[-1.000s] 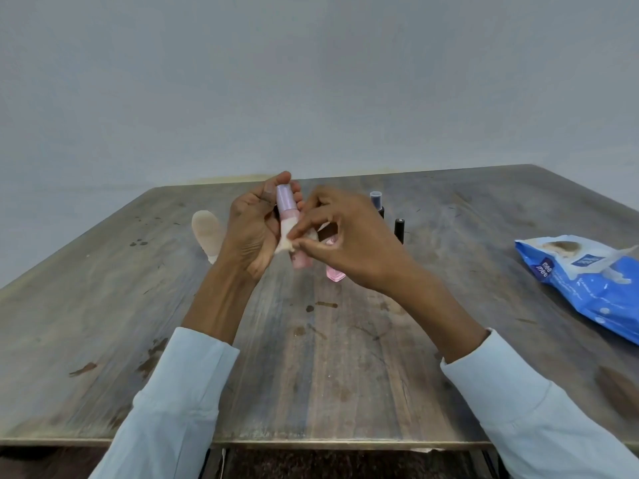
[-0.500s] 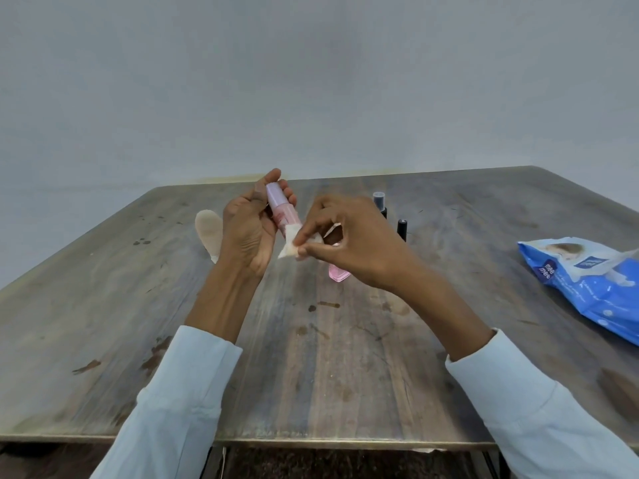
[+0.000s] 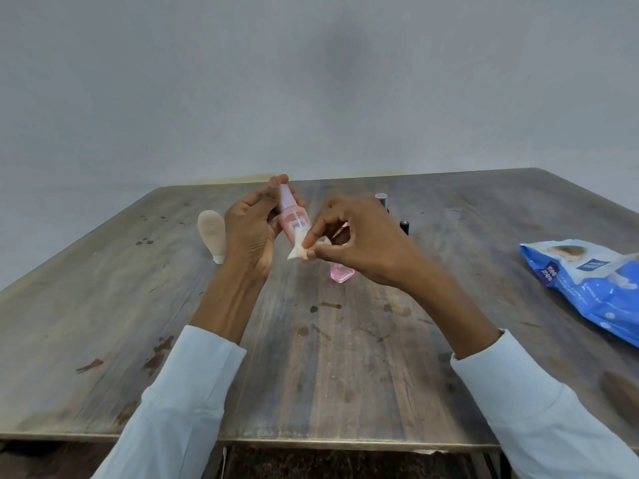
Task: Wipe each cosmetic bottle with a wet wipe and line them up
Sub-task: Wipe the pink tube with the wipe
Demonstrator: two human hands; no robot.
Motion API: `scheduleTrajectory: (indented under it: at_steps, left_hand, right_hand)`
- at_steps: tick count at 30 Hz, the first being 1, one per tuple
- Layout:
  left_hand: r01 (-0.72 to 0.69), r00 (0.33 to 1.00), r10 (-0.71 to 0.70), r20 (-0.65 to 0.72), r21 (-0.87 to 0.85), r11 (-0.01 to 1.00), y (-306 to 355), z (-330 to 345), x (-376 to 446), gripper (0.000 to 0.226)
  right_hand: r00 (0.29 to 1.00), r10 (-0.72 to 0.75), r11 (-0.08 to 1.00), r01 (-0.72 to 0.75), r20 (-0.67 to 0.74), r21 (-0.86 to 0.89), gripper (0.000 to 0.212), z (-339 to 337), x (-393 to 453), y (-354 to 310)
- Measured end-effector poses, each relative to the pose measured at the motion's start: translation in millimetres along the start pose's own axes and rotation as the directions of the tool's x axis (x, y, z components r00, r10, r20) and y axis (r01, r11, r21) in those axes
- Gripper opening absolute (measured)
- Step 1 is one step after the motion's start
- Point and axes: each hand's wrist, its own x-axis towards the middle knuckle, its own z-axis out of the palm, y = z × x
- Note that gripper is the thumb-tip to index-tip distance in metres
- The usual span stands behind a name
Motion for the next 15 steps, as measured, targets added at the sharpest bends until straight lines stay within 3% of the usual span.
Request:
scheduleTrajectory:
  at_steps: [5, 7, 9, 13, 15]
  left_hand:
    - [0.048, 0.989, -0.060, 0.135, 0.091, 0.995, -3.5, 11.0, -8.7, 0.039]
    - [0.046, 0.985, -0.063, 0.161, 0.106, 0.993, -3.9, 11.4, -8.8, 0.043]
    - [0.045, 0.990, -0.057, 0.129, 0.089, 0.995, -2.7, 10.0, -7.7, 0.042]
    - [0.045, 0.999, -0.046, 0.020, 0.049, 0.998, 1.4, 5.7, -5.7, 0.017]
    - [0.044, 0.999, -0.043, -0.019, 0.062, 0.997, 2.1, 3.0, -3.6, 0.015]
  right_hand:
    - [0.953, -0.065, 0.998, 0.070, -0.295, 0.006, 0.009, 3.3, 3.7, 2.4]
    - [0.931, -0.104, 0.994, 0.111, -0.351, 0.000, 0.010, 2.2, 4.0, 2.0]
    - [0.948, -0.125, 0.991, 0.131, -0.293, 0.000, 0.009, 0.9, 2.3, -0.2]
    - [0.989, -0.130, 0.988, 0.135, 0.064, -0.079, 0.008, 4.9, -0.5, -3.1]
    - [0.984, -0.137, 0.983, 0.150, 0.117, -0.108, 0.008, 9.5, -0.2, -3.1]
